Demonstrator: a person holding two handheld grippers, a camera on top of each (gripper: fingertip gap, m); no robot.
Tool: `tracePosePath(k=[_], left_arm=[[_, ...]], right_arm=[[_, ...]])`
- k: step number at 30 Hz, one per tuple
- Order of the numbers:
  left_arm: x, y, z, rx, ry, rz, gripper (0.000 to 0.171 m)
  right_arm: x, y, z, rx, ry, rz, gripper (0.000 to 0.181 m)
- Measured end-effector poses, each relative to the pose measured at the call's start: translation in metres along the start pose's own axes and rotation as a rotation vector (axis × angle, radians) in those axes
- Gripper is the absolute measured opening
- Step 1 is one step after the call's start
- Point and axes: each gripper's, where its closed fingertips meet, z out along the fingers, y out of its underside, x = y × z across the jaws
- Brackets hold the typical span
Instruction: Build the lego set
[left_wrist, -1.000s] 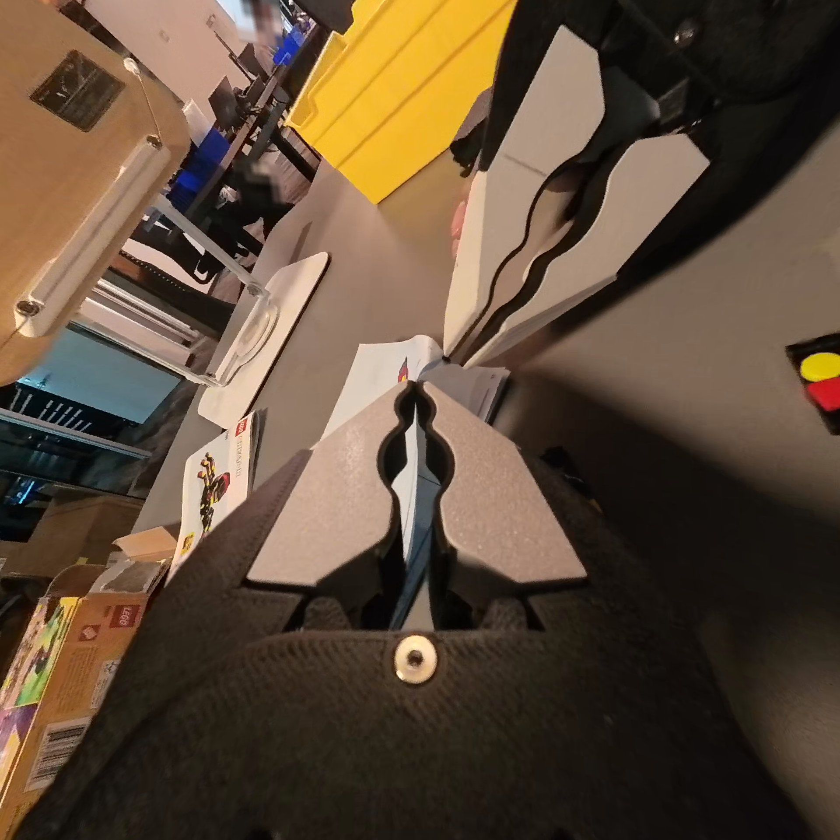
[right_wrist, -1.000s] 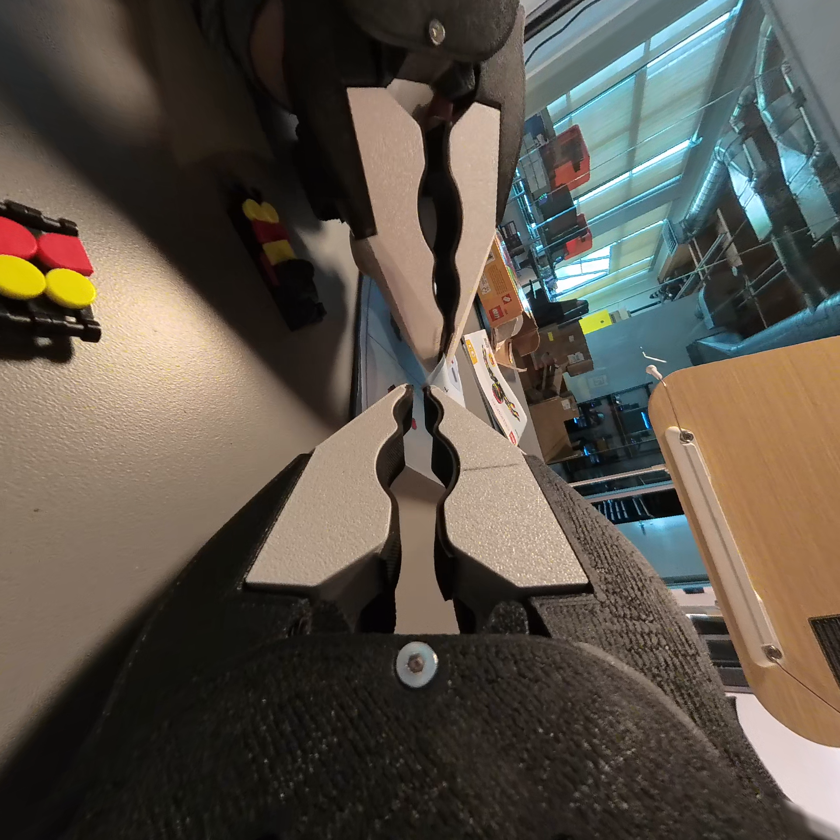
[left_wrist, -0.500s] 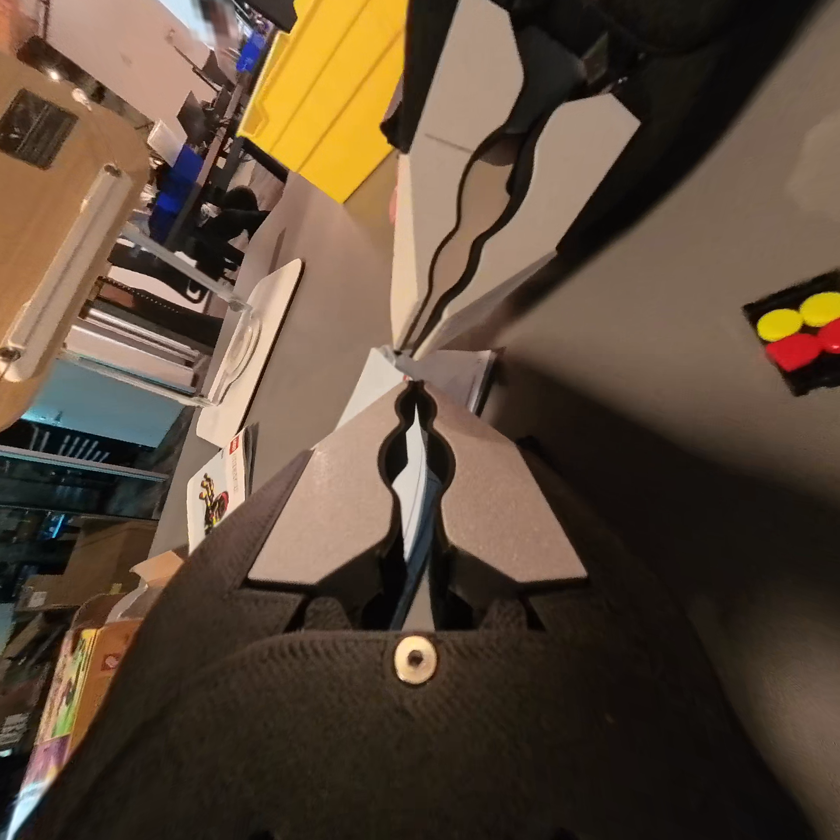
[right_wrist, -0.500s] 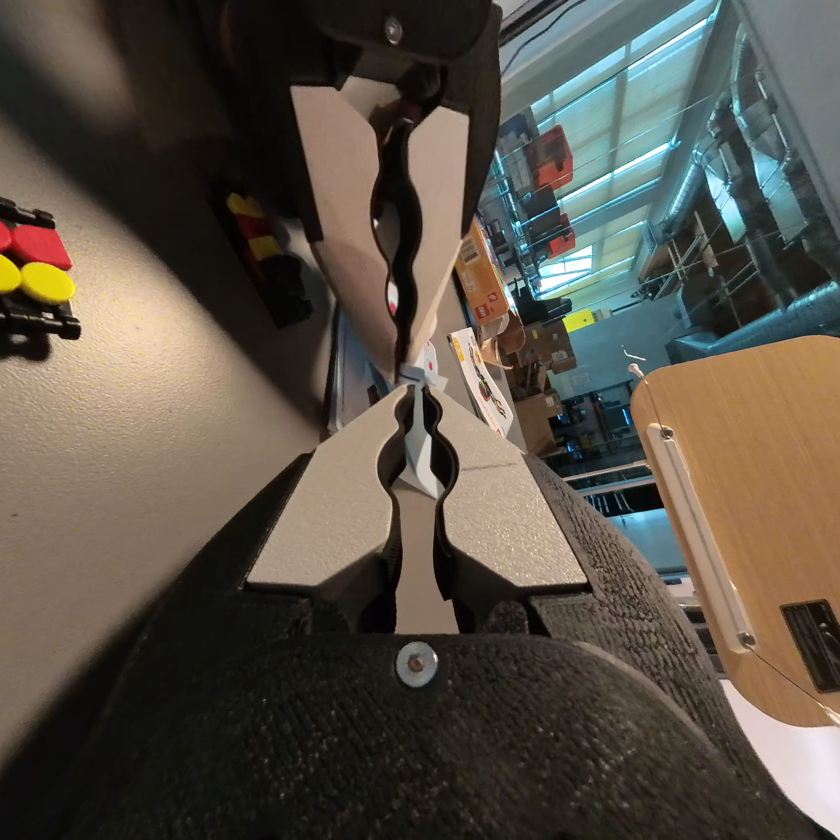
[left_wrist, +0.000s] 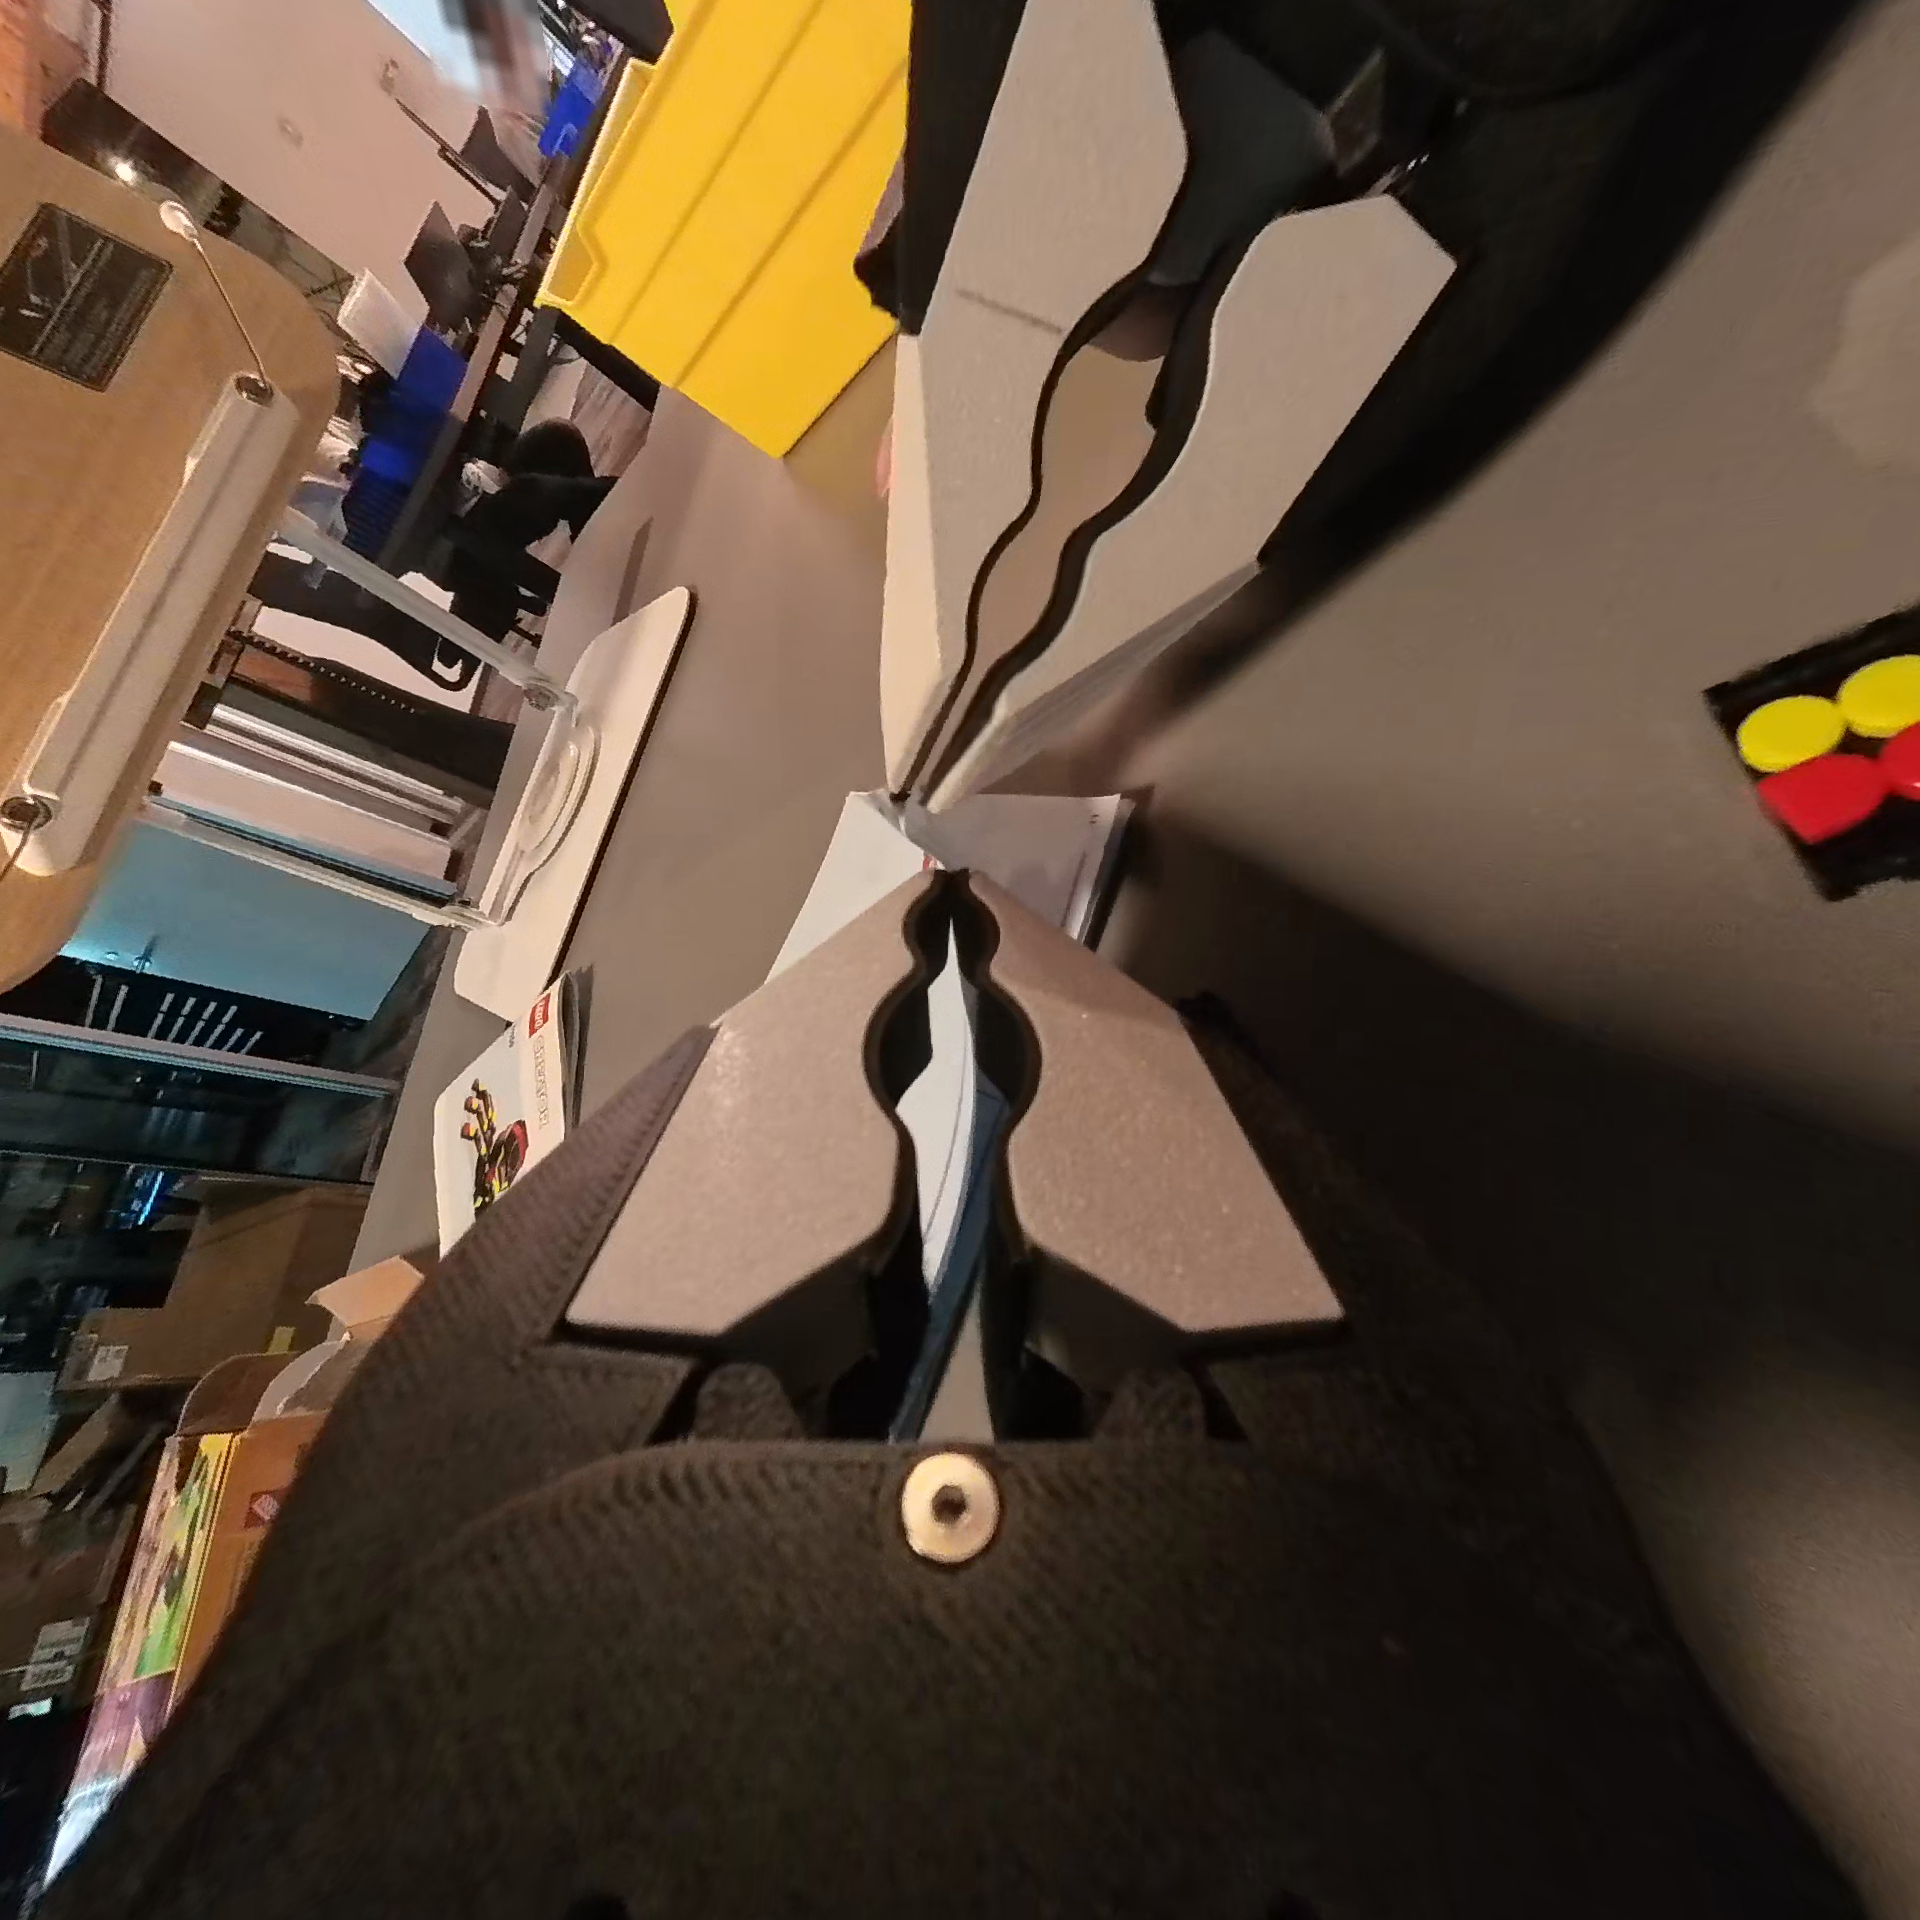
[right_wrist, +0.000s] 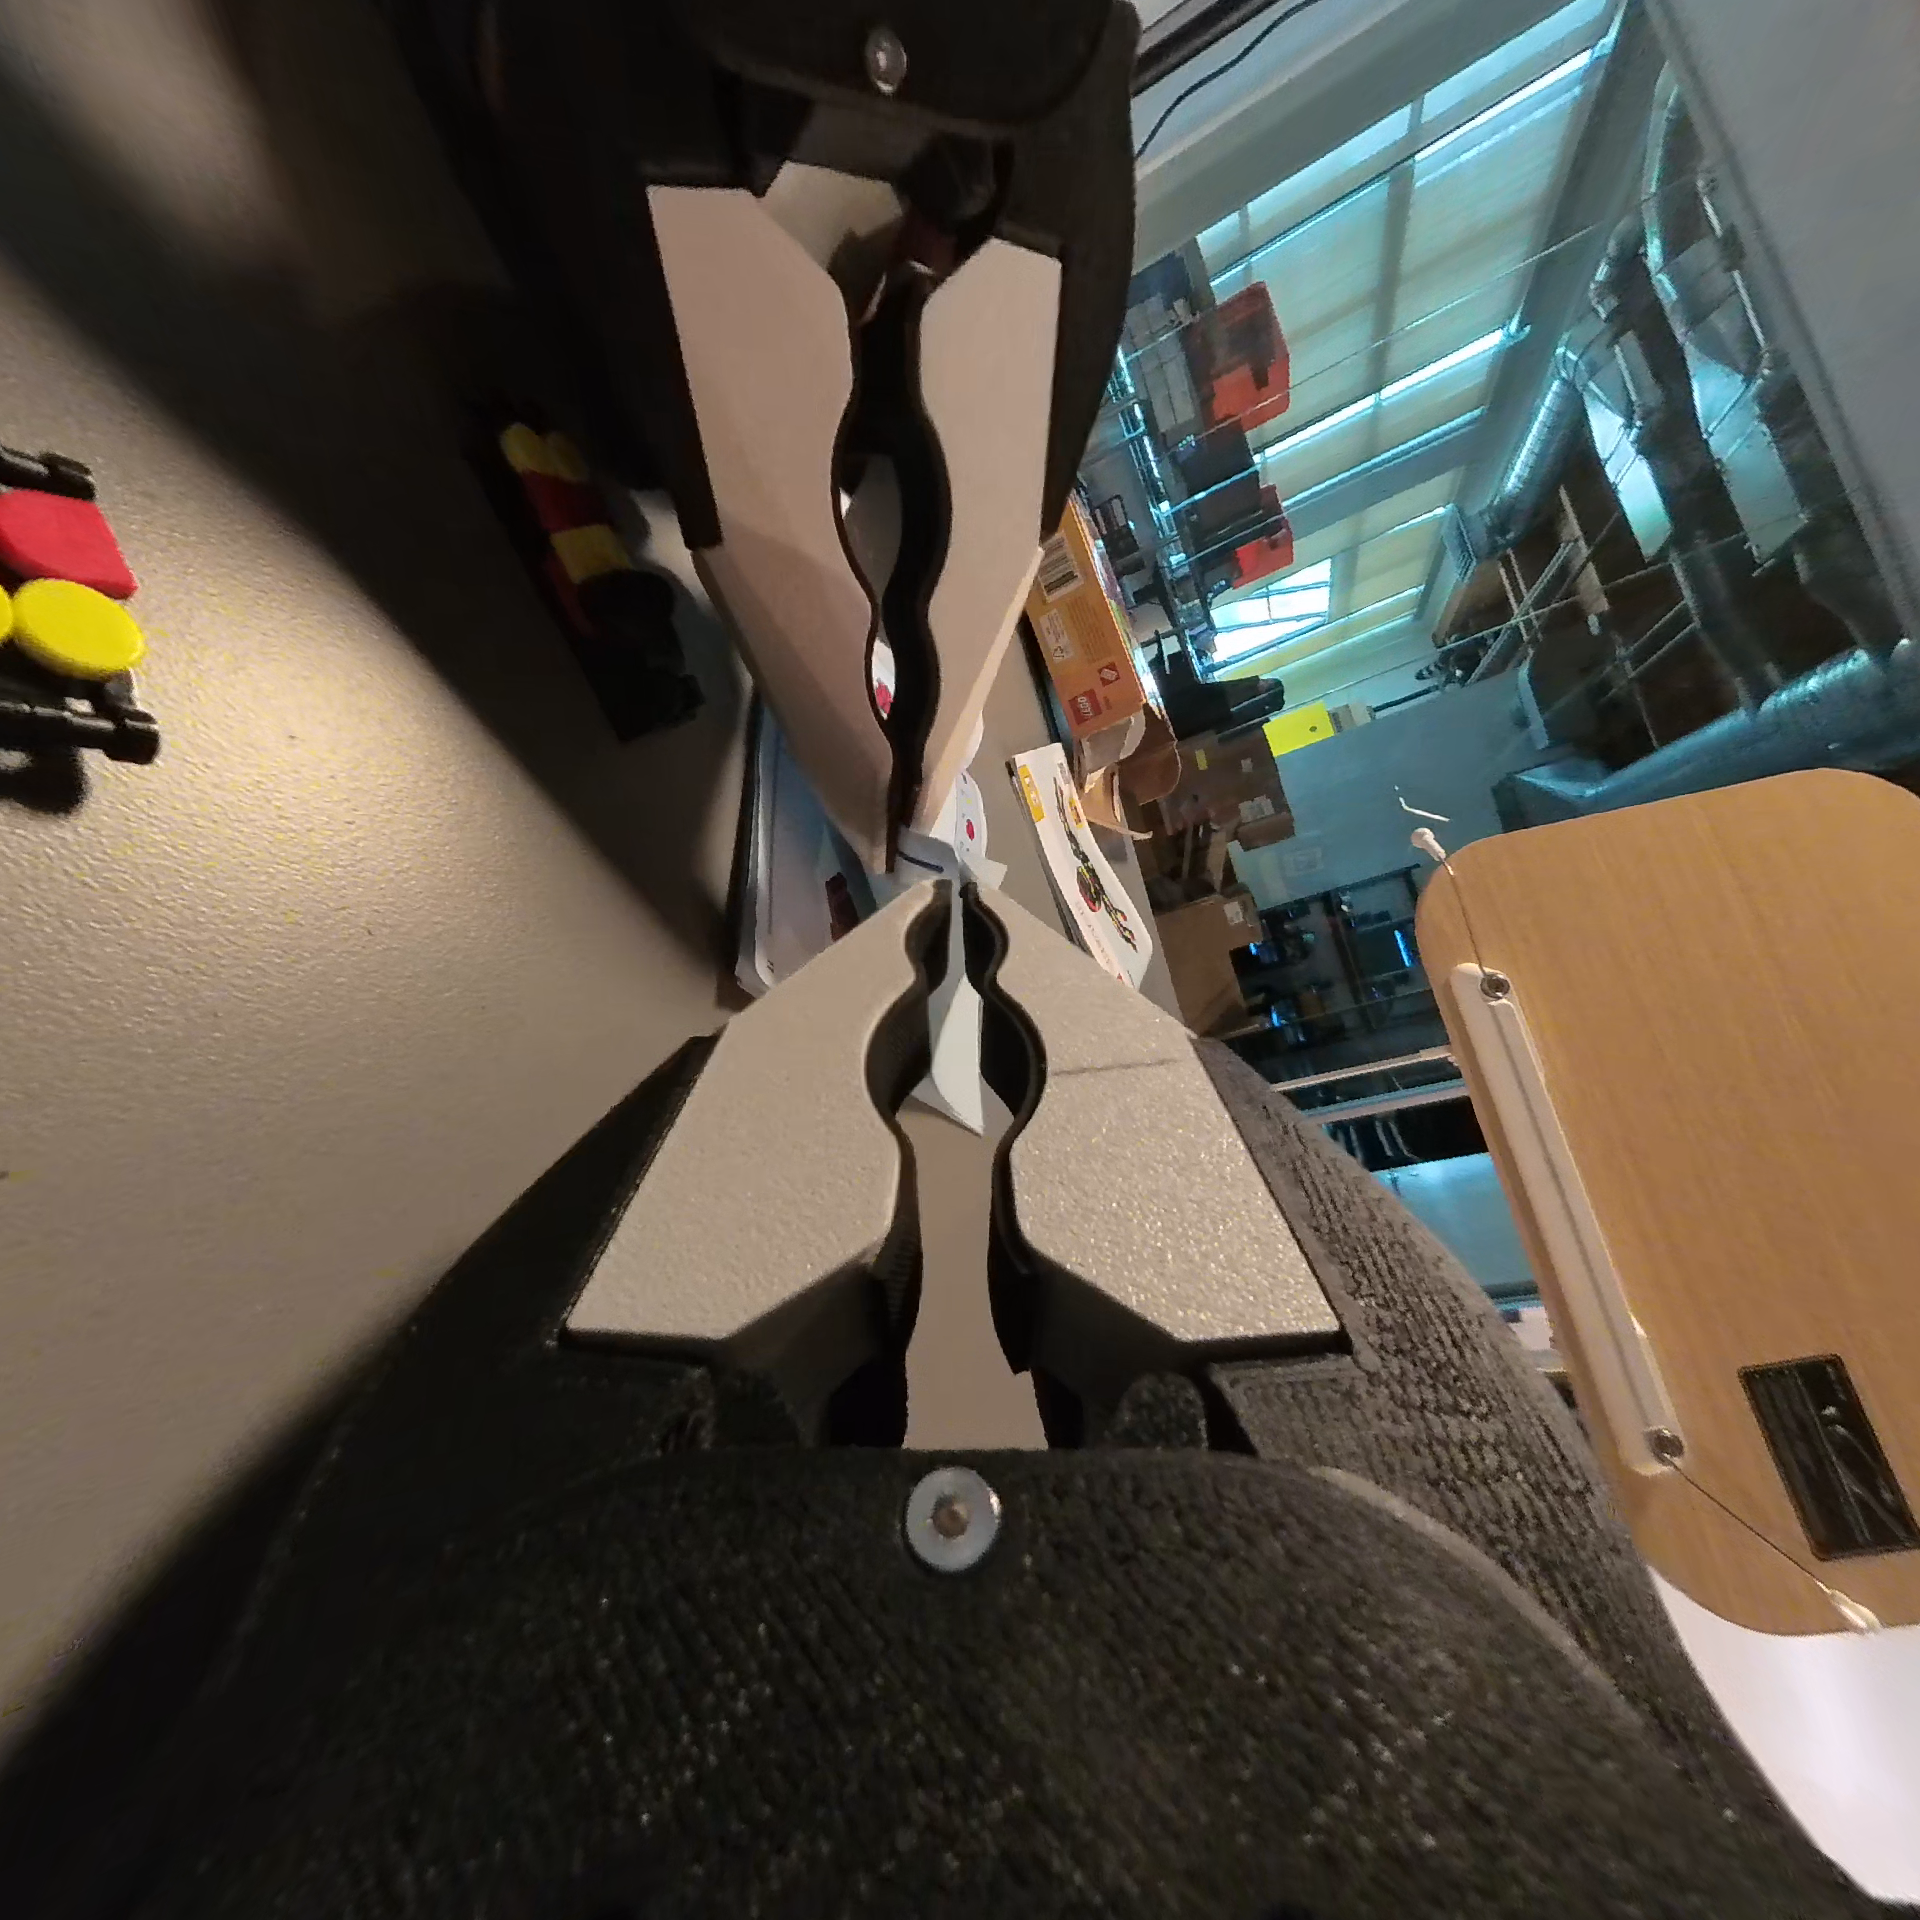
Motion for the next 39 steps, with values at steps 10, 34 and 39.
tracePosePath(k=[10, 34, 39], left_arm=[[0.005, -0.004, -0.003, 0.027, 0.102, -0.096, 0.033], [-0.005, -0.011, -0.001, 0.062, 0.444, -0.792, 0.000], [-0.019, 0.000, -0.002, -0.012, 0.267, -0.625, 0.000]], right_arm=[[0.000, 0.003, 0.000, -0.027, 0.010, -0.059, 0.000], [-0.006, 0.000, 0.001, -0.023, -0.014, -0.086, 0.000], [-0.007, 0.002, 0.001, -0.035, -0.021, -0.080, 0.000]])
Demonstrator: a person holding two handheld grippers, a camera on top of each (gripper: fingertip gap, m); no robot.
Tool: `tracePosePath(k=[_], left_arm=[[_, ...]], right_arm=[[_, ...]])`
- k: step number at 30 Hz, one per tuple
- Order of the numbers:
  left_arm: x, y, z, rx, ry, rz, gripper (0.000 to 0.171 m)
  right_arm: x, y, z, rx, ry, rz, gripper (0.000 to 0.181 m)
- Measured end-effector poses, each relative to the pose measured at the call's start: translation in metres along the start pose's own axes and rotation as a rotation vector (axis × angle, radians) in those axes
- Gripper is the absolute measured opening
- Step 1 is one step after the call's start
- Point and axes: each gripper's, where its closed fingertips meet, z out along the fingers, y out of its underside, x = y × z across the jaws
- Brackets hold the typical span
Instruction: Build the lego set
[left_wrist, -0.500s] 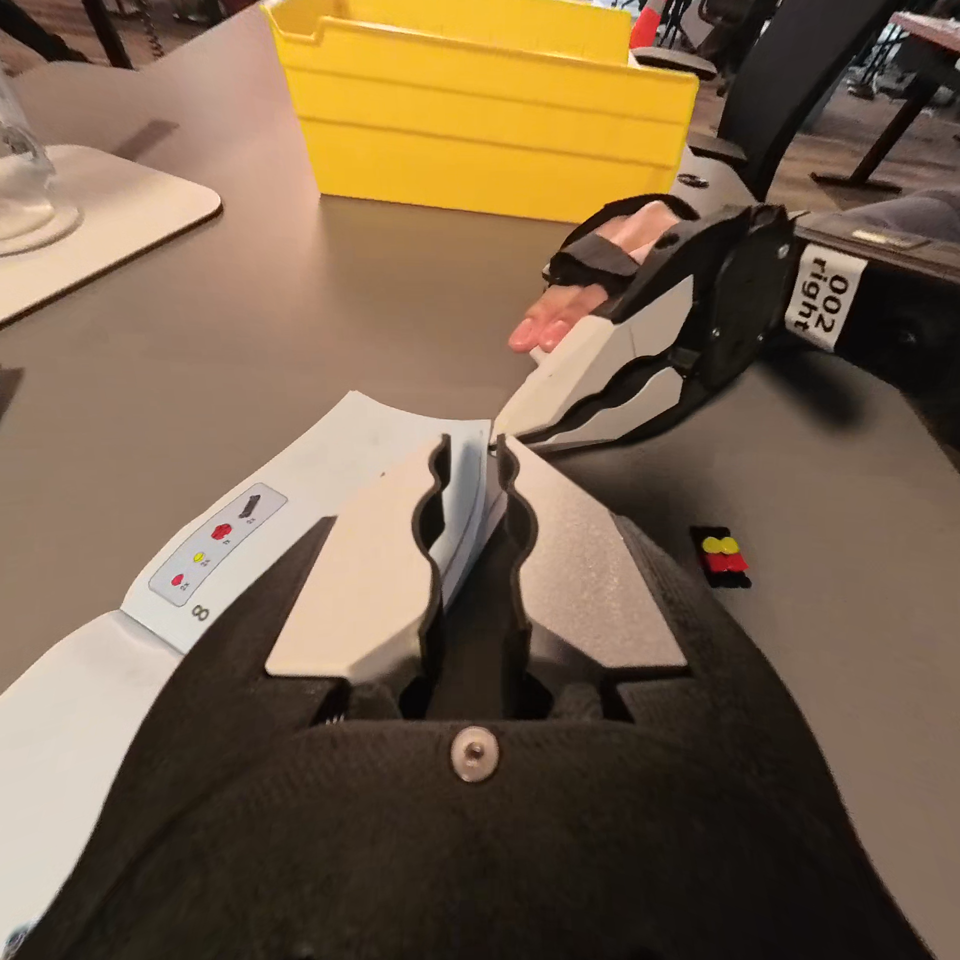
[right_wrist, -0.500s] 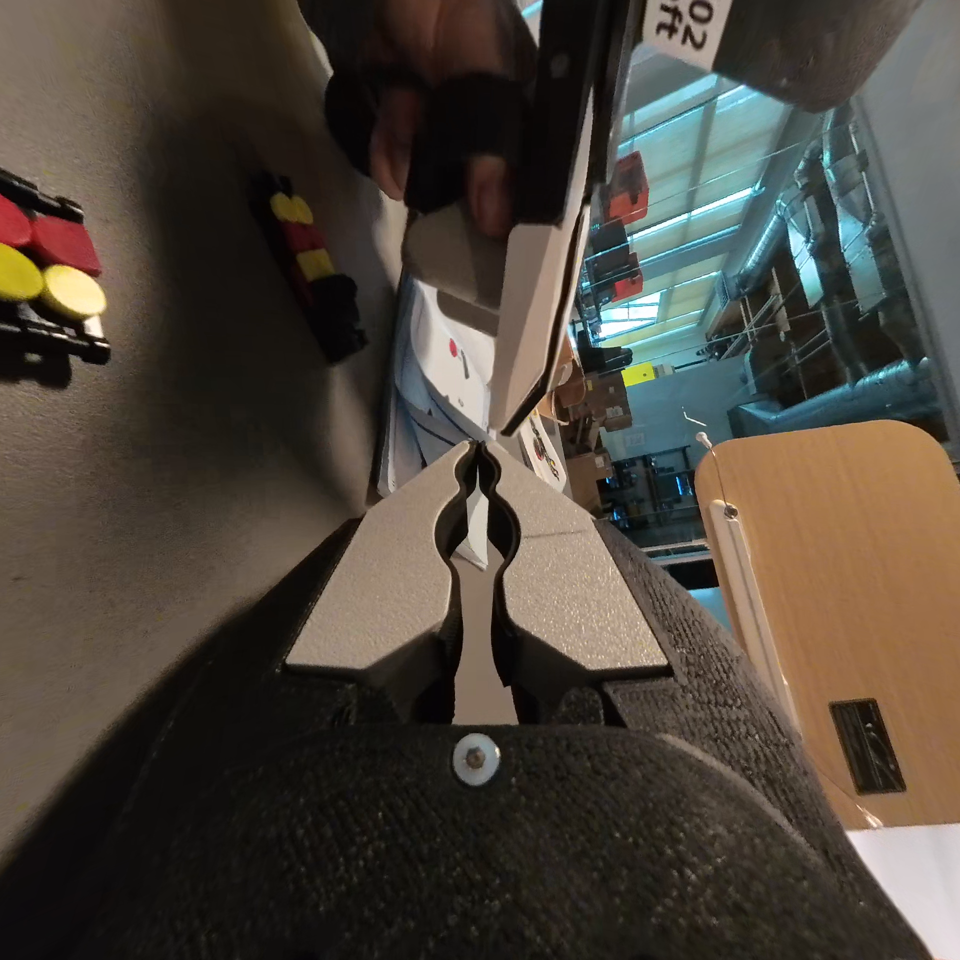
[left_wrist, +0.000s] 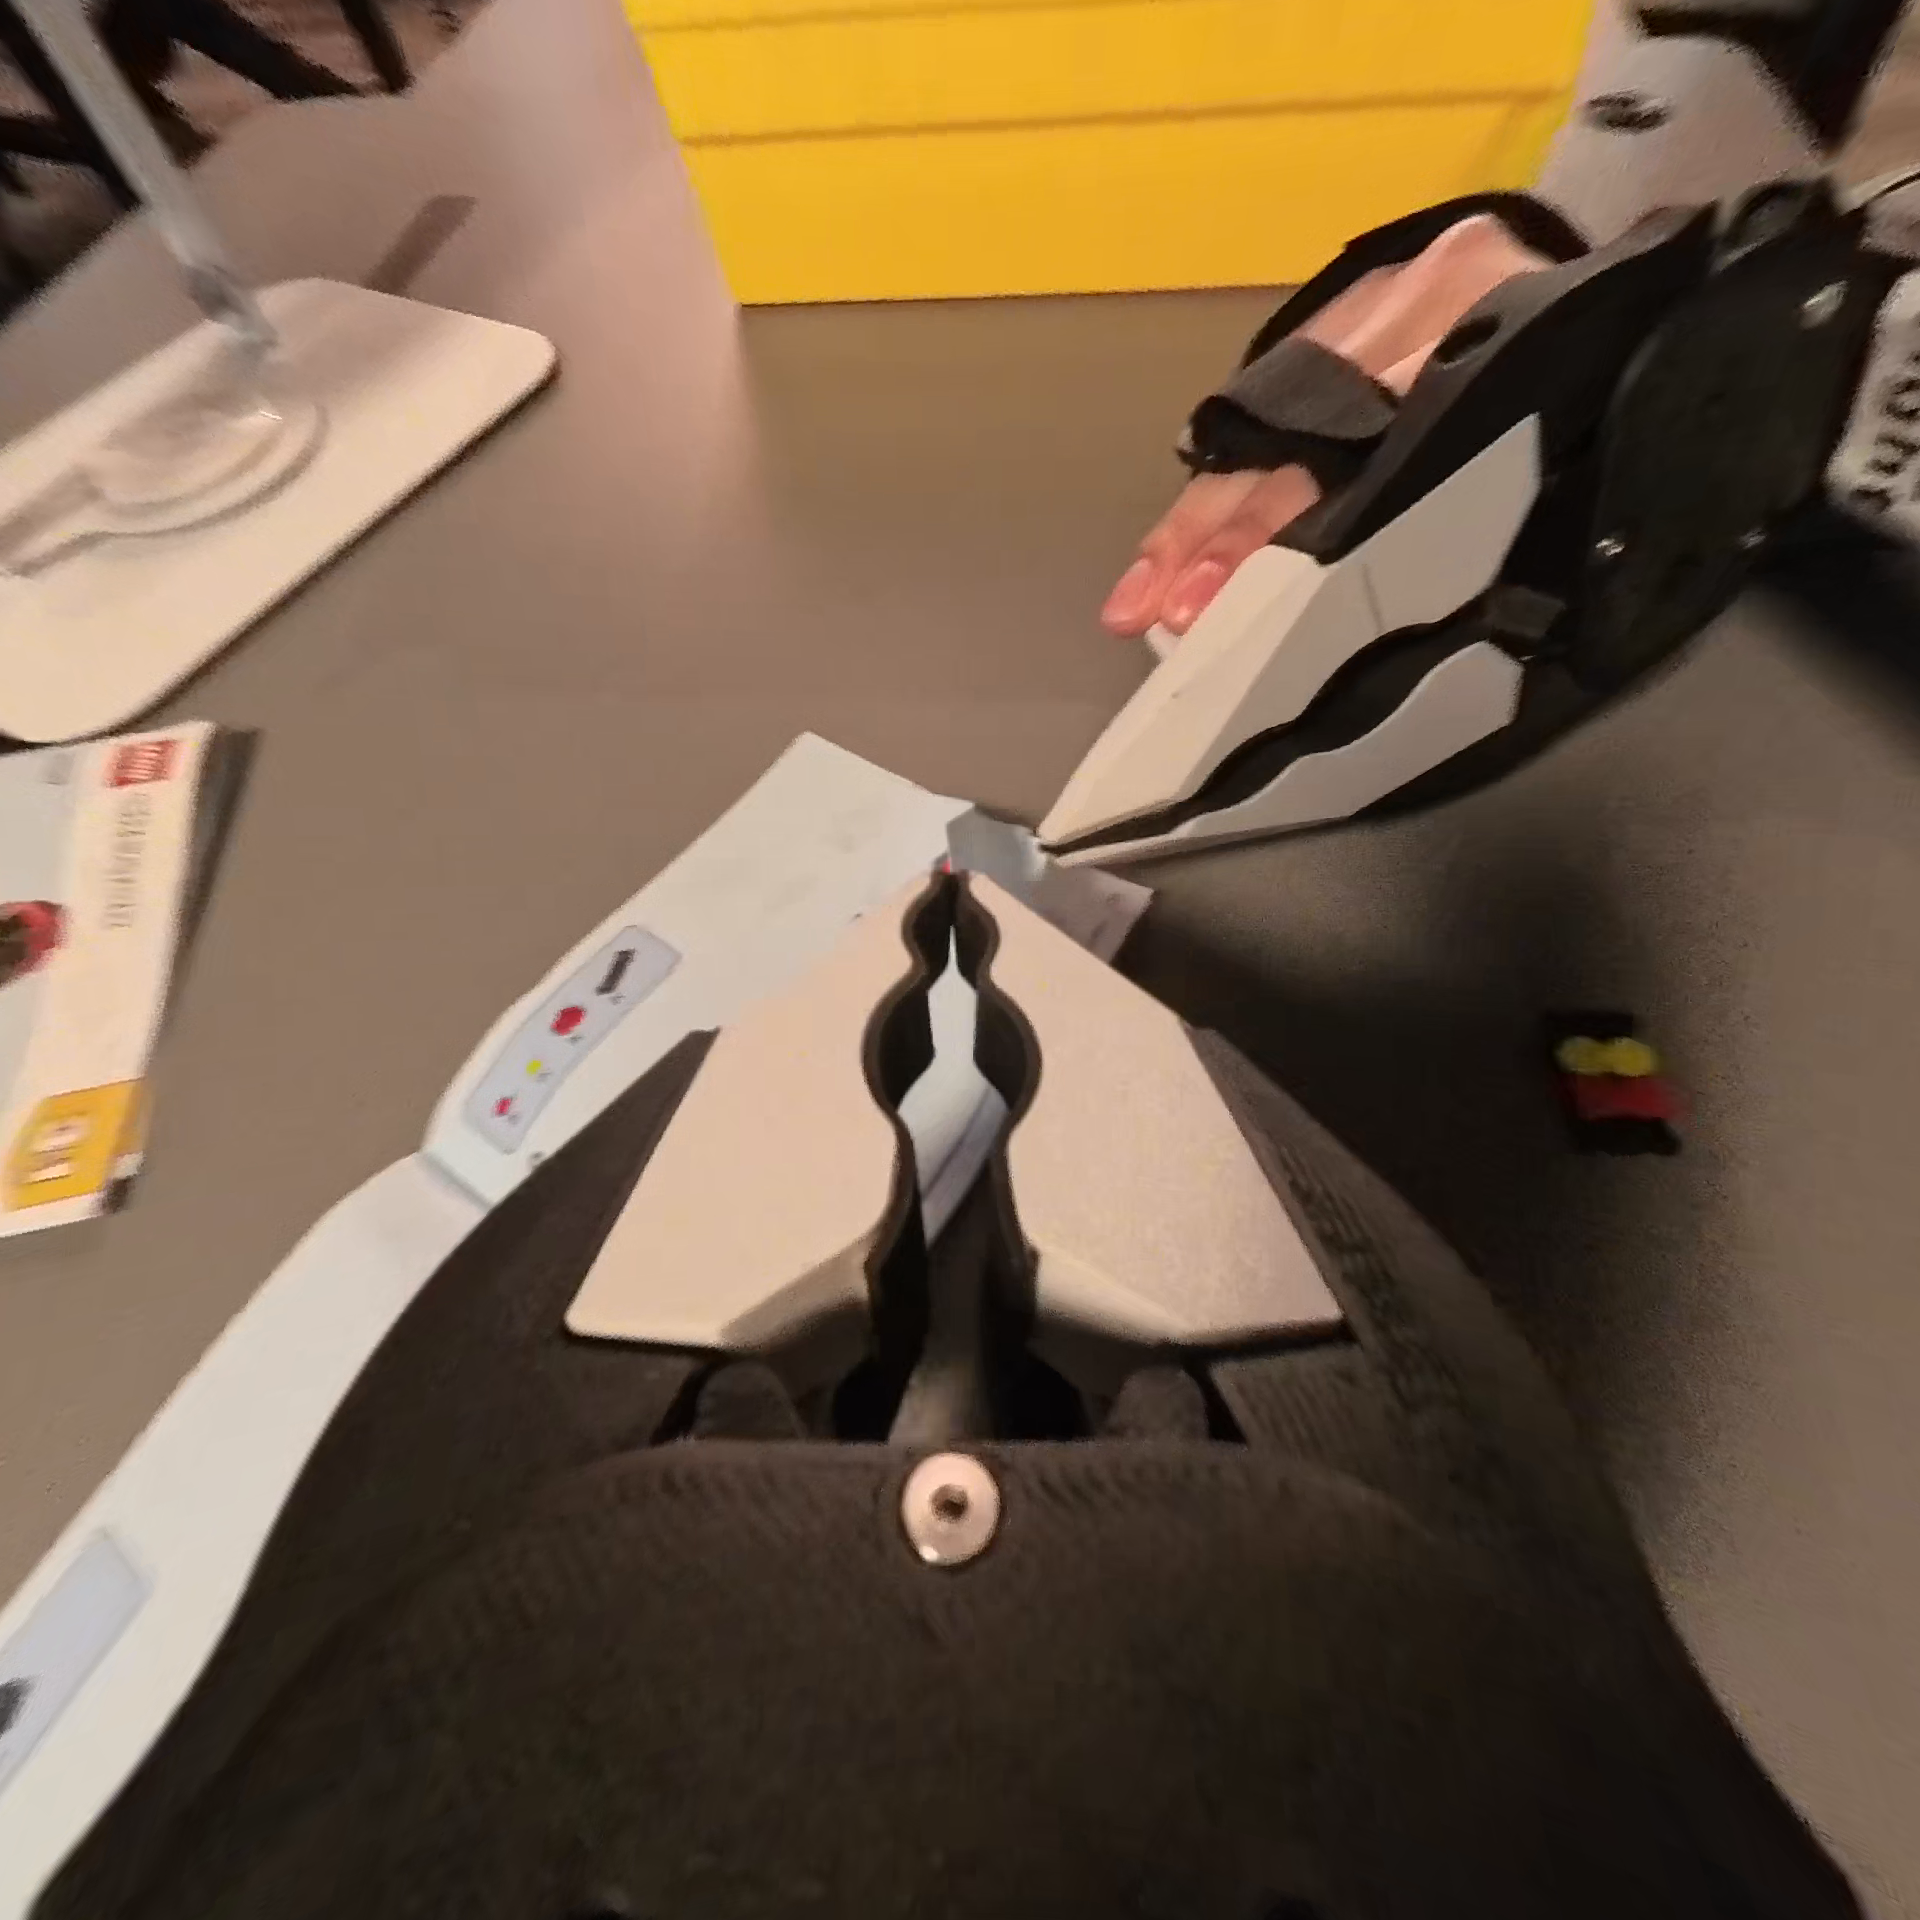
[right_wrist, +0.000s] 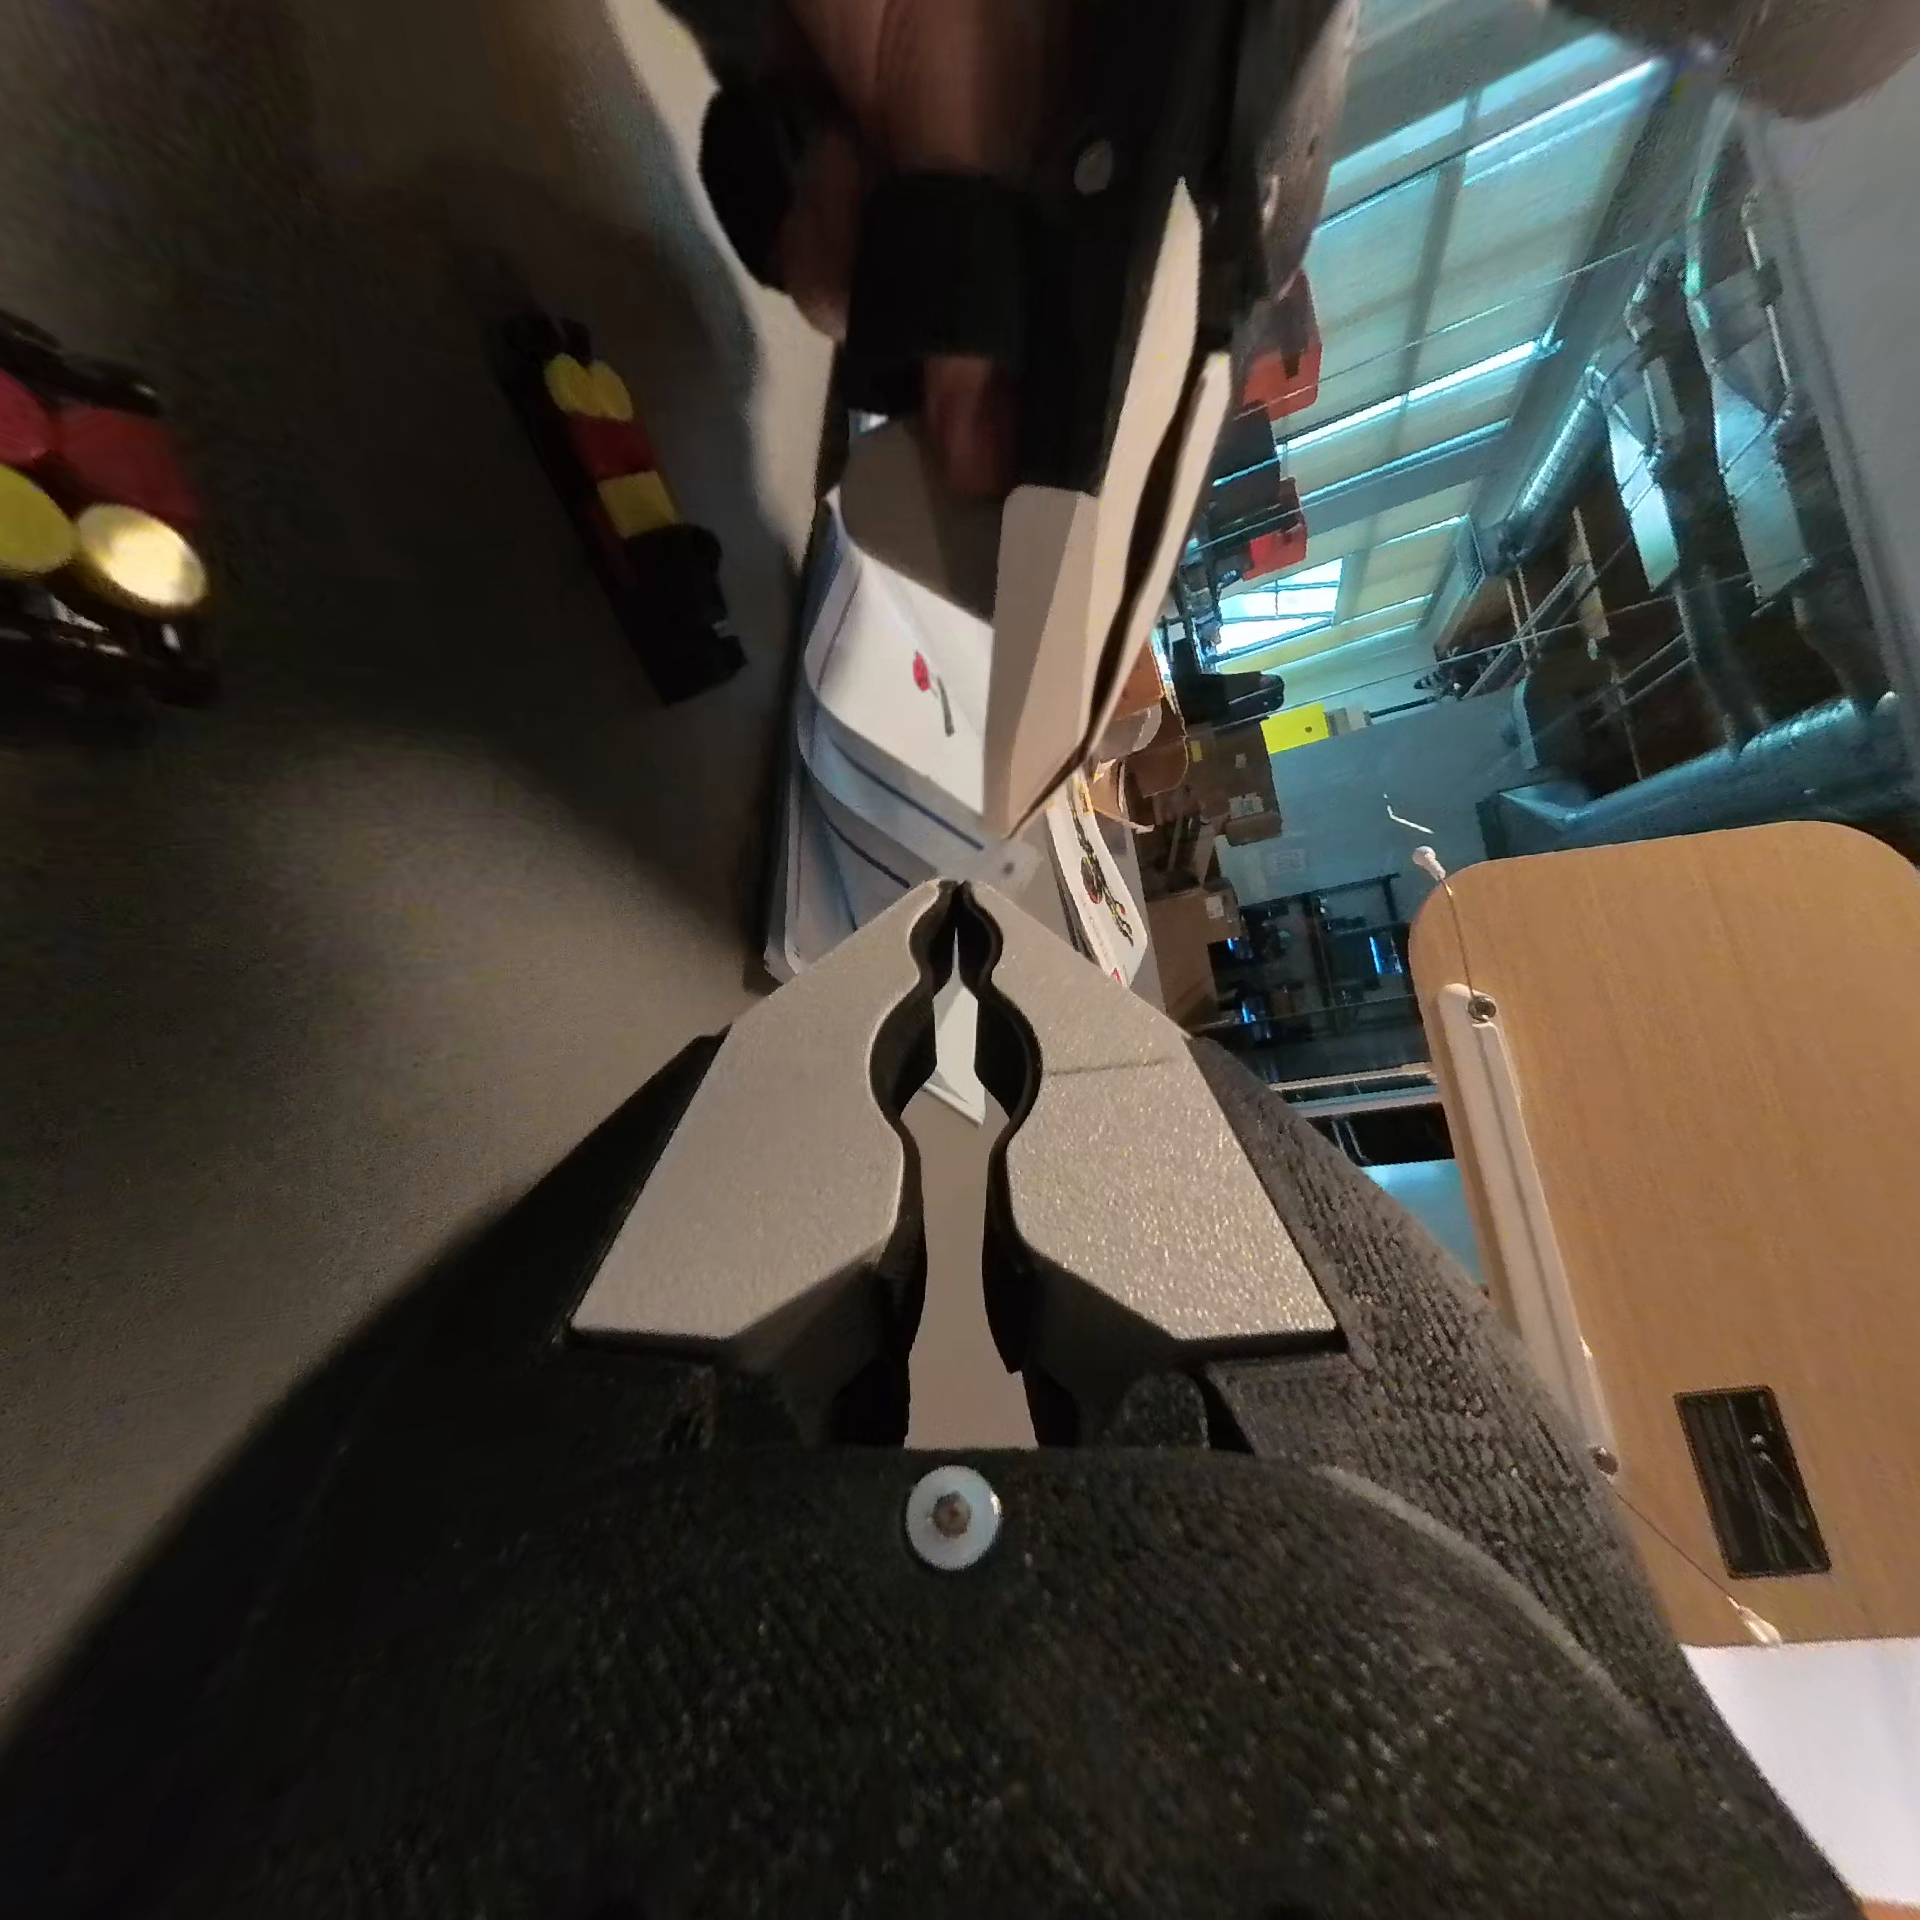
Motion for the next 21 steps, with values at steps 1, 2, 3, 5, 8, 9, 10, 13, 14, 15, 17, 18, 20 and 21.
tracePosePath(k=[1, 2, 3, 5, 8, 9, 10, 13, 14, 15, 17, 18, 20, 21], left_arm=[[-0.005, 0.000, -0.001, -0.002, -0.043, 0.023, 0.000], [-0.010, 0.001, -0.003, -0.008, -0.079, 0.040, 0.000], [-0.016, 0.002, -0.005, -0.017, -0.120, 0.052, 0.000], [-0.036, 0.006, -0.016, -0.031, -0.225, 0.063, 0.000], [-0.076, 0.016, -0.052, -0.049, -0.447, 0.028, 0.000], [-0.089, 0.022, -0.068, -0.092, -0.546, 0.047, 0.000], [-0.101, 0.030, -0.085, -0.169, -0.658, 0.114, 0.000], [-0.113, 0.060, -0.124, -0.429, -0.866, 0.248, 0.000], [-0.111, 0.076, -0.131, -0.504, -0.878, 0.224, 0.000], [-0.108, 0.092, -0.136, -0.559, -0.874, 0.171, 0.000], [-0.101, 0.105, -0.141, -0.547, -0.885, 0.087, 0.000], [-0.098, 0.105, -0.144, -0.518, -0.884, 0.044, 0.002], [-0.088, 0.091, -0.143, -0.359, -0.828, -0.098, 0.025], [-0.085, 0.076, -0.144, -0.228, -0.805, -0.160, 0.033]], right_arm=[[0.000, 0.000, 0.000, -0.001, -0.002, 0.000, 0.000], [-0.001, 0.001, 0.000, -0.003, -0.003, 0.001, 0.000], [-0.001, 0.001, 0.000, -0.005, -0.003, 0.001, 0.000], [-0.001, 0.001, 0.000, -0.006, -0.004, 0.003, 0.000], [-0.001, 0.002, 0.000, -0.005, -0.007, 0.015, 0.000], [-0.001, 0.002, 0.000, -0.005, -0.008, 0.018, 0.000], [-0.001, 0.002, 0.000, -0.005, -0.009, 0.020, 0.000], [-0.001, 0.002, 0.000, -0.002, -0.012, 0.023, 0.000], [-0.001, 0.001, 0.000, 0.000, -0.014, 0.025, 0.000], [-0.001, 0.001, 0.000, 0.001, -0.016, 0.025, 0.000], [-0.002, 0.001, 0.000, 0.004, -0.017, 0.024, 0.000], [-0.002, 0.000, -0.001, 0.007, -0.015, 0.023, 0.000], [-0.001, 0.000, -0.002, 0.007, -0.012, 0.018, 0.000], [-0.001, 0.001, -0.003, 0.005, -0.012, 0.015, 0.000]])
